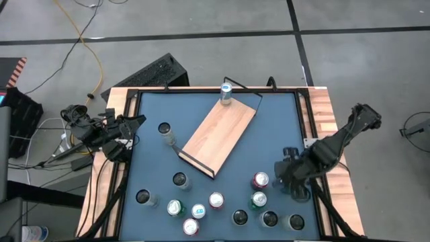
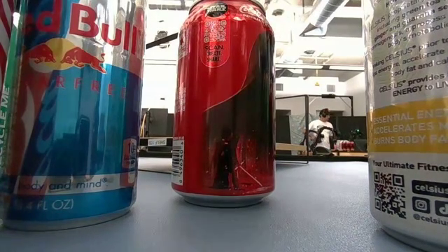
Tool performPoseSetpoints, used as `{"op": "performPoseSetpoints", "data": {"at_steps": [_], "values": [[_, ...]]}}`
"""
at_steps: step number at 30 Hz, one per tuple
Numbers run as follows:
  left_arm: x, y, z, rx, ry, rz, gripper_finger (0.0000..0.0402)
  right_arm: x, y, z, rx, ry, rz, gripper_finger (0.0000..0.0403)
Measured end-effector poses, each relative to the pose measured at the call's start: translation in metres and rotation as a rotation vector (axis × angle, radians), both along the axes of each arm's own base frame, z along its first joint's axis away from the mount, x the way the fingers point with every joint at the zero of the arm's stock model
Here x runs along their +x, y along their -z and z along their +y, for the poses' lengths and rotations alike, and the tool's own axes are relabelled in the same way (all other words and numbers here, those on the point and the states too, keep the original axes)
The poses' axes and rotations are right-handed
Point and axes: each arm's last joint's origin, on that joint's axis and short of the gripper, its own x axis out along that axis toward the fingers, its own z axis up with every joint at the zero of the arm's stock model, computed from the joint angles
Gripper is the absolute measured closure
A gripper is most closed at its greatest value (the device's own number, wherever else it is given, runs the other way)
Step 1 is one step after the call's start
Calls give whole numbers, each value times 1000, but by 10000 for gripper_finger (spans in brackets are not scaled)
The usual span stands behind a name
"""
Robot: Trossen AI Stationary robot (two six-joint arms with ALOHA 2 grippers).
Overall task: Place canned beverage on shelf
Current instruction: Put right blue soda can on the shelf aligned with the other blue soda can
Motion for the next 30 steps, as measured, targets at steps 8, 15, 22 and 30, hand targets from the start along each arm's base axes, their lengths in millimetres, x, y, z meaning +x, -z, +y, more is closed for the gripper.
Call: {"op": "performPoseSetpoints", "data": {"at_steps": [8,15,22,30], "values": [[0,0,0,0,0,0,207,7,-26,-55,-238,-109,-62,196],[0,0,1,13,-28,11,207,35,-31,-115,-398,-296,-169,196],[-1,0,1,13,-57,15,207,51,-42,-170,-612,-550,-323,196],[-1,0,1,-2,-53,3,207,84,-8,-202,-599,-714,-177,196]]}}
